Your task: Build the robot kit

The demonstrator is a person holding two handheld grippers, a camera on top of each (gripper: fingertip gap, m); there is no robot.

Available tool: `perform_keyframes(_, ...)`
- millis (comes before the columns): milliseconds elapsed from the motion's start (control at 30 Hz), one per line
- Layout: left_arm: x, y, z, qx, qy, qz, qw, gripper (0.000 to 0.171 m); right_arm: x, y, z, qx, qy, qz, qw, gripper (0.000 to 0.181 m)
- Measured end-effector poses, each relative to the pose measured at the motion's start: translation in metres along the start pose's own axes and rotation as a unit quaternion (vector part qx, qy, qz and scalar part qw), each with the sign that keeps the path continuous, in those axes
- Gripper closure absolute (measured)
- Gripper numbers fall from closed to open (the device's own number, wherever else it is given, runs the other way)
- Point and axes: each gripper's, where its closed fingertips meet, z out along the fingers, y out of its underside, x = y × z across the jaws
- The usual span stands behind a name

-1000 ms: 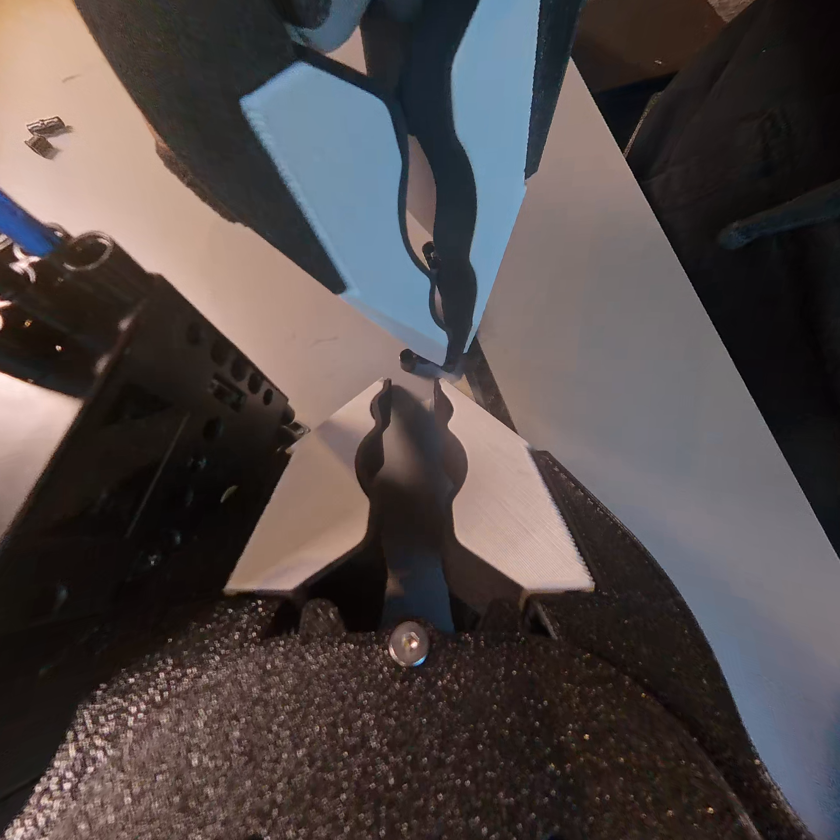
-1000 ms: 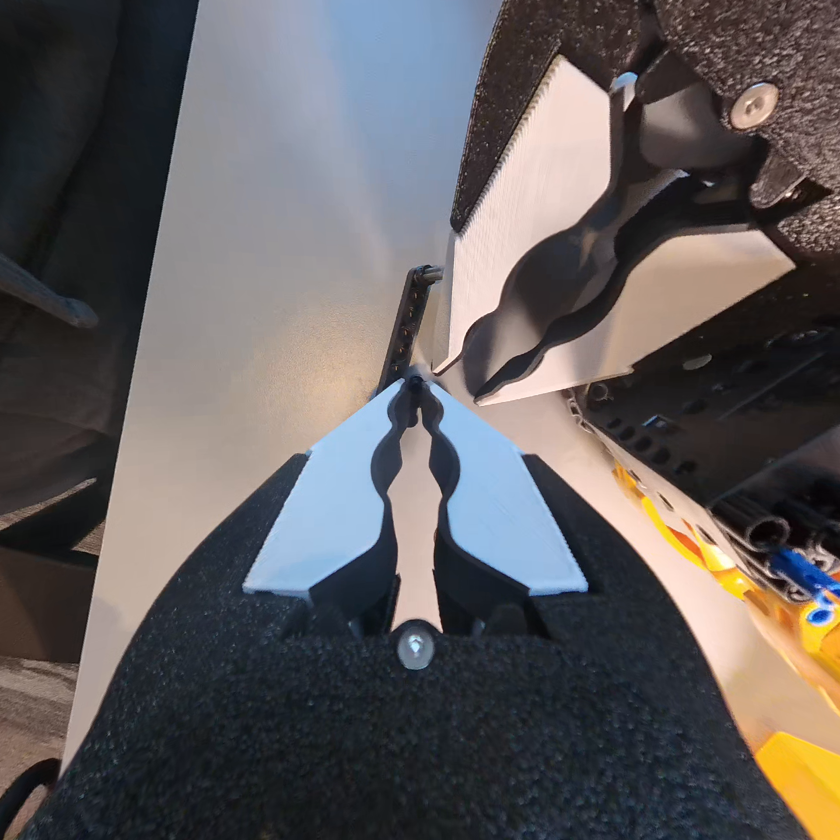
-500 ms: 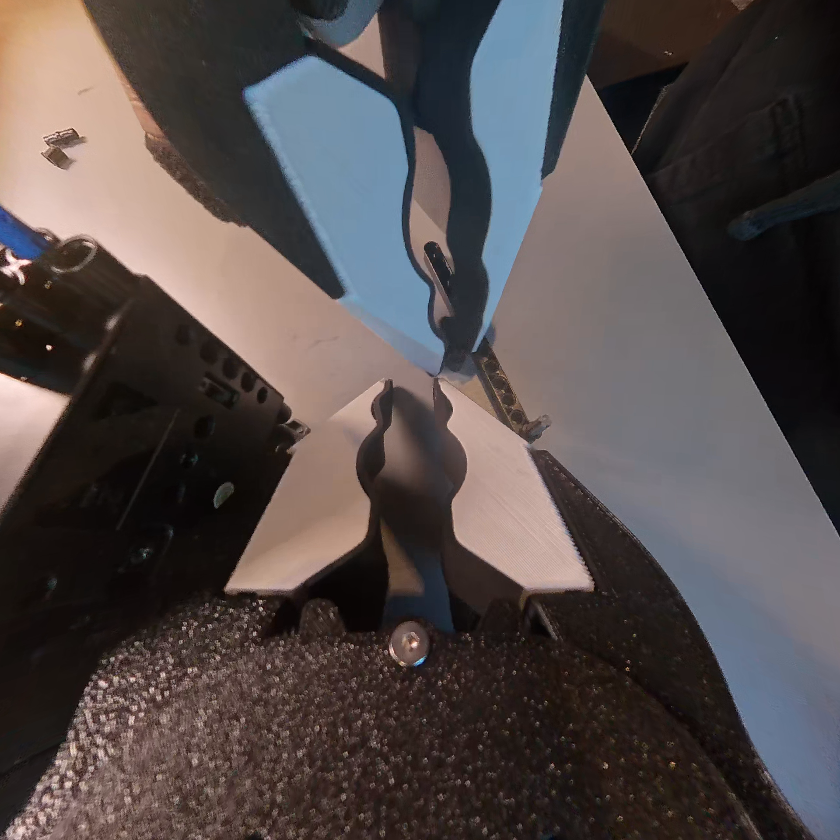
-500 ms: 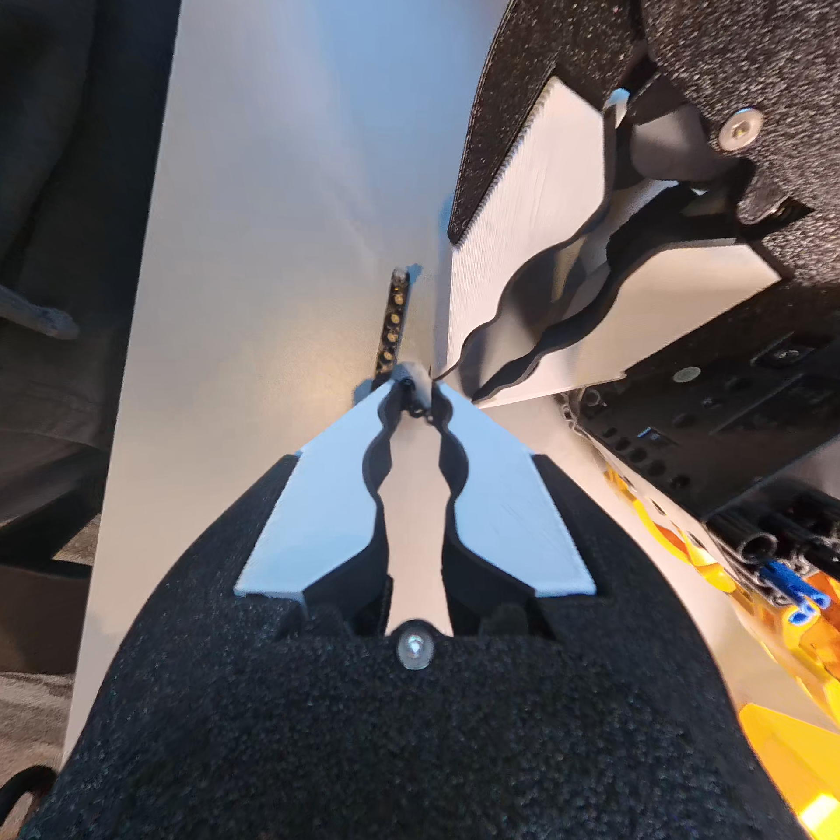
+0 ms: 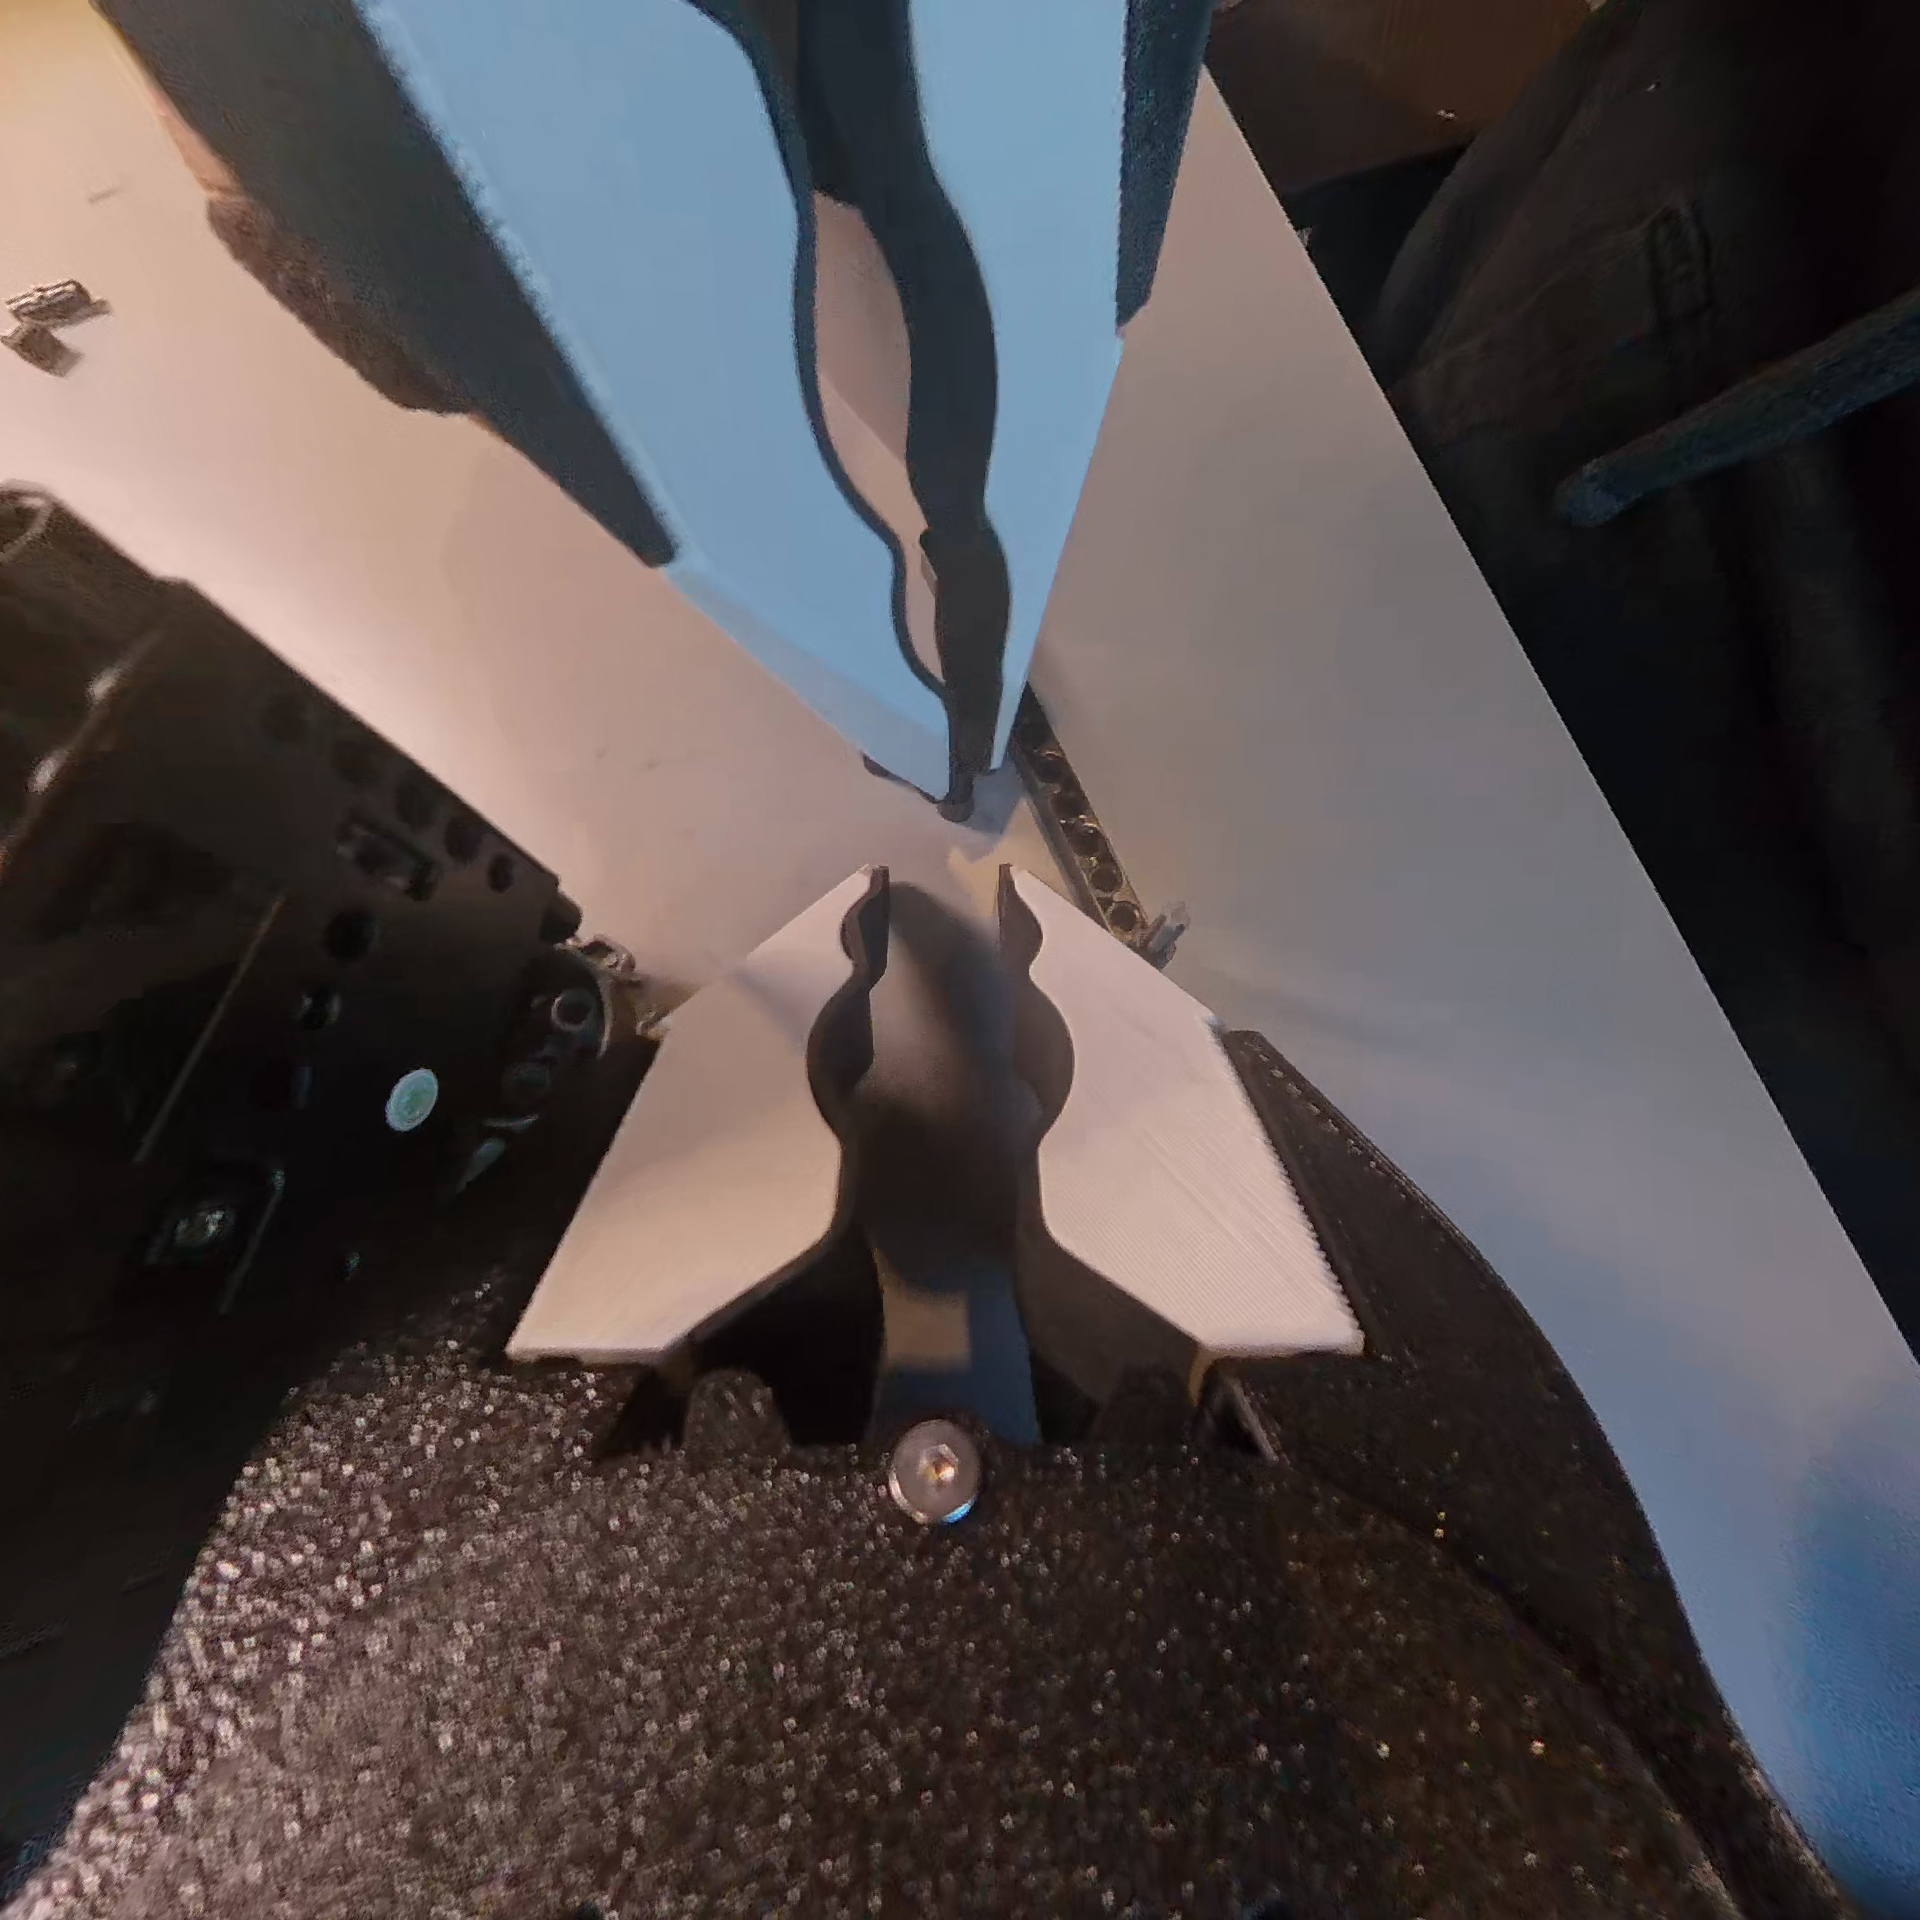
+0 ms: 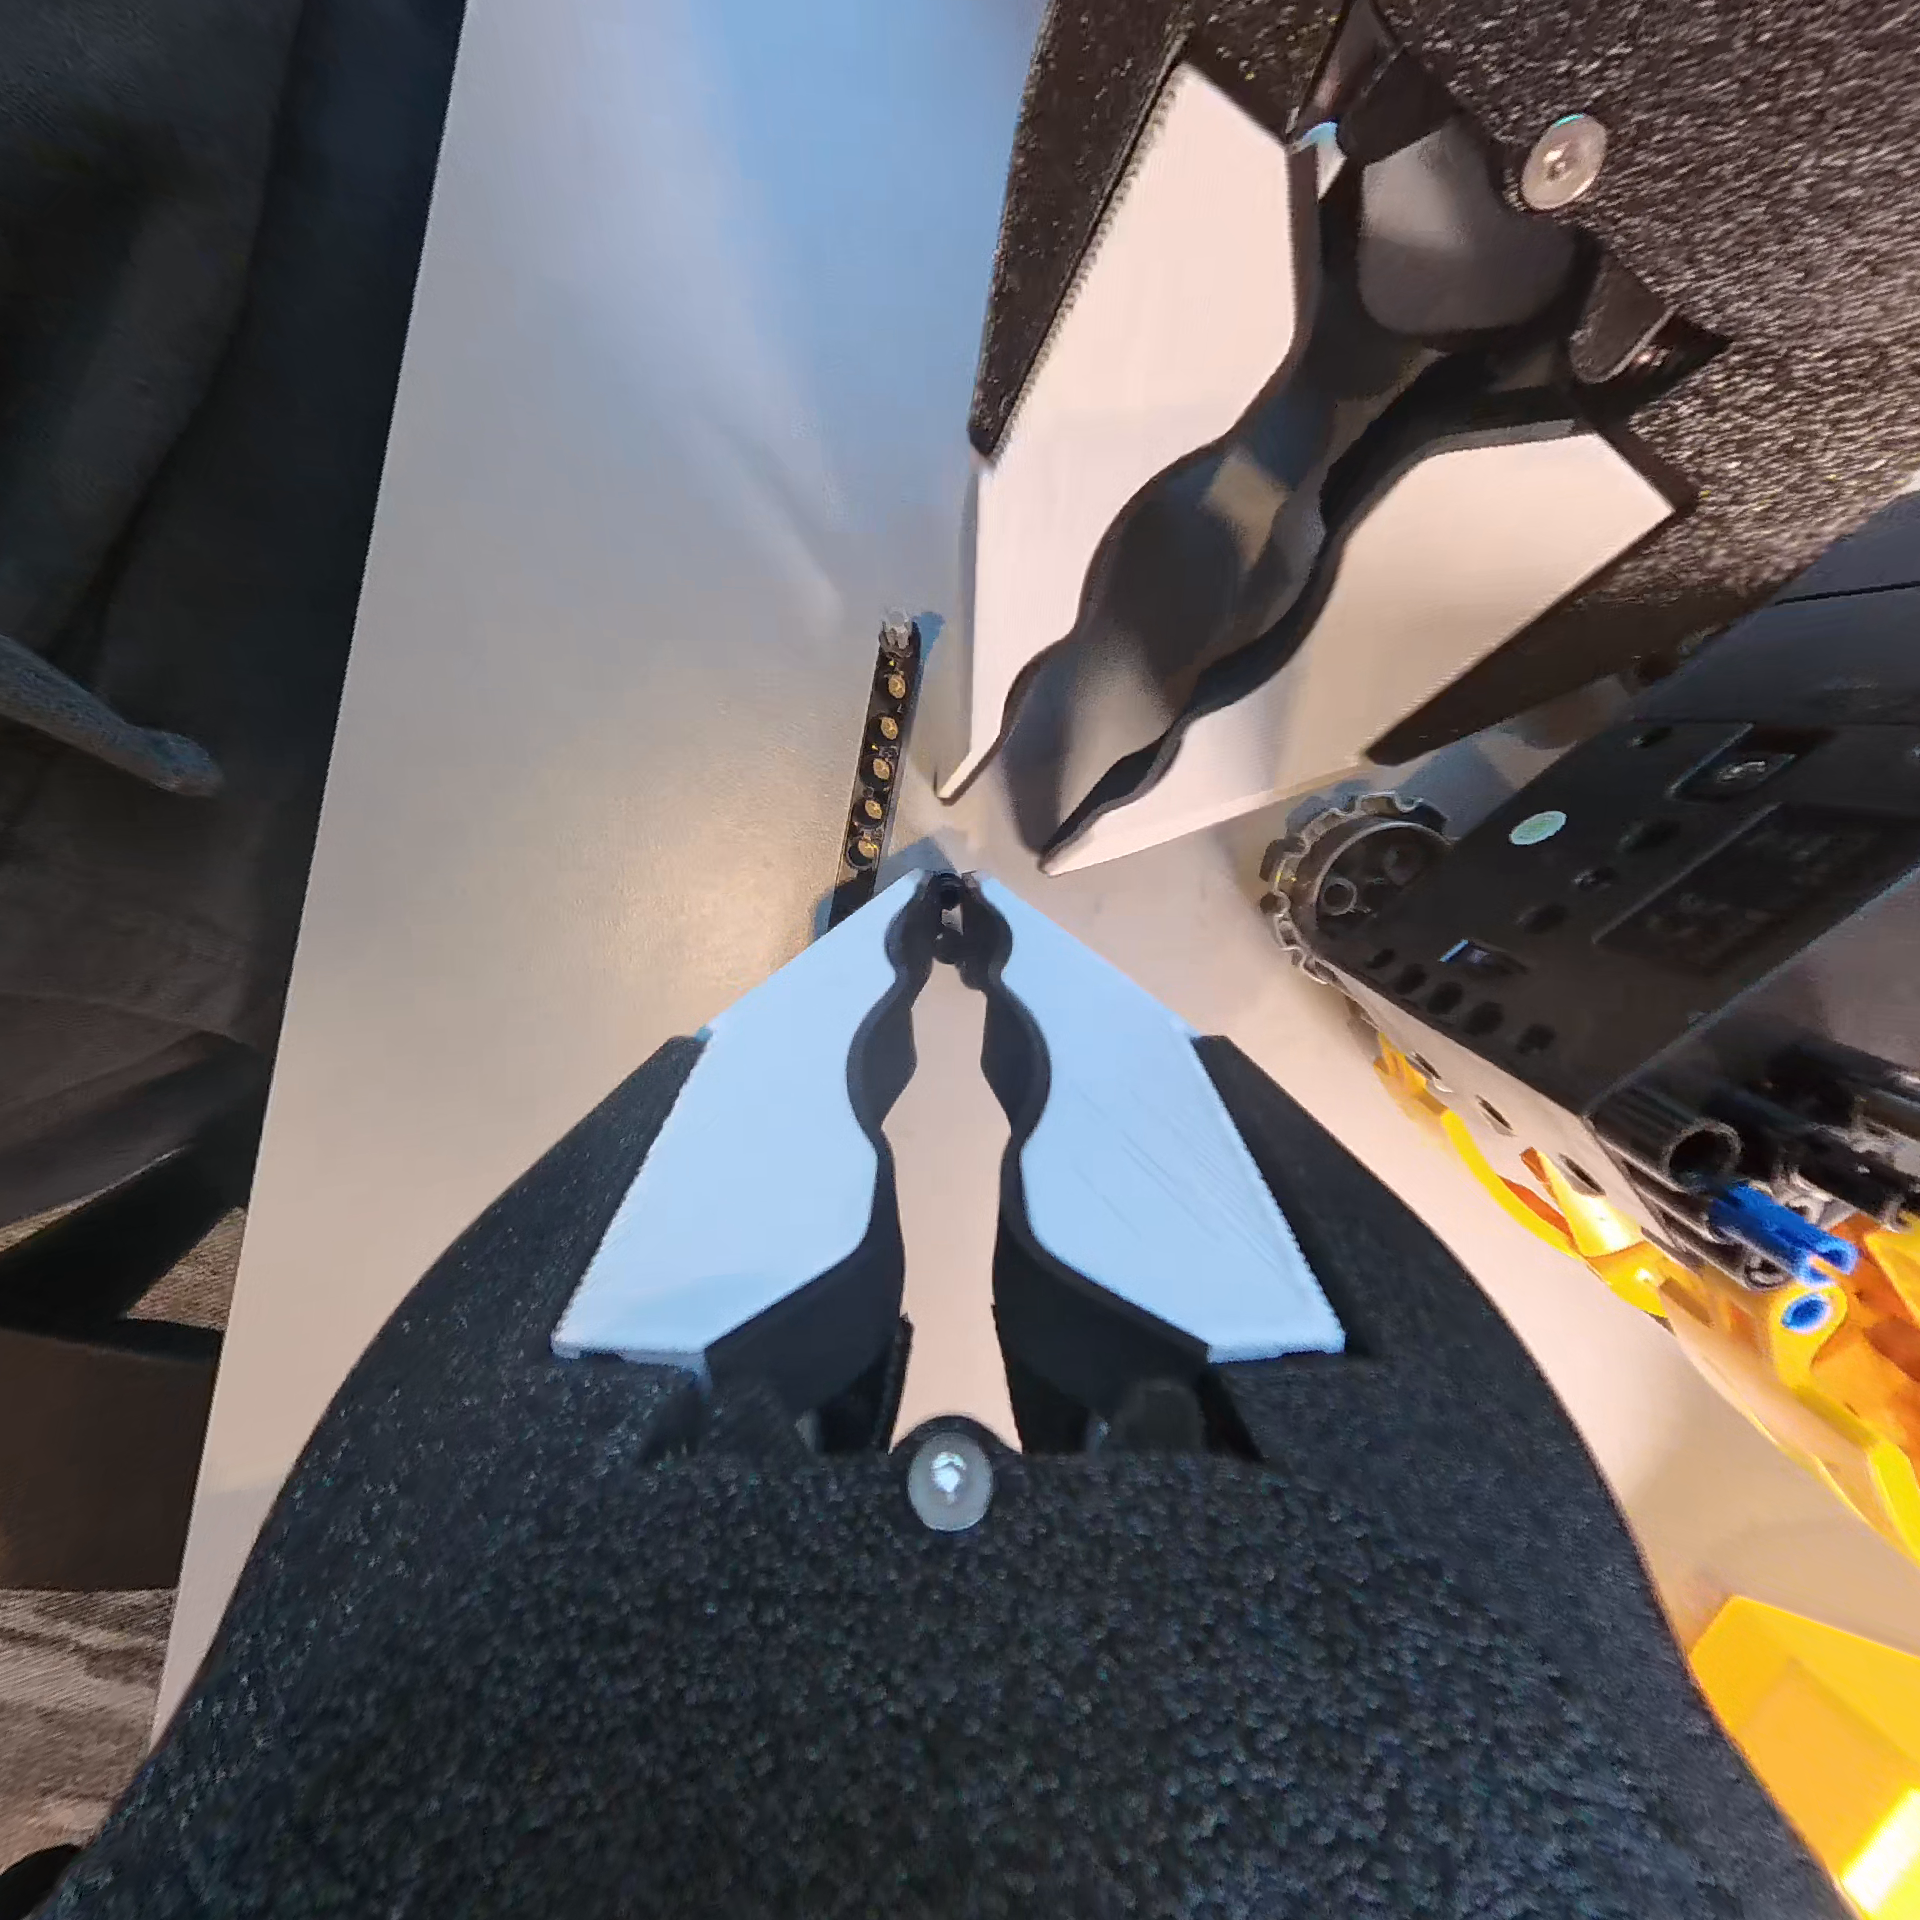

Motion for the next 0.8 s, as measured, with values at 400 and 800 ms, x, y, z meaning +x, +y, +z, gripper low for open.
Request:
perform_keyframes(400, 0.001, -0.007, 0.008, -0.001, 0.007, -0.002, 1.0, 0.157, -0.002, 0.001, 0.002, 0.033, -0.009, 0.036, 0.999, 0.179)
perform_keyframes(800, -0.004, -0.008, 0.01, -0.001, -0.014, -0.01, 1.0, 0.165, 0.004, 0.0, -0.017, 0.114, 0.039, 0.057, 0.991, 0.166)
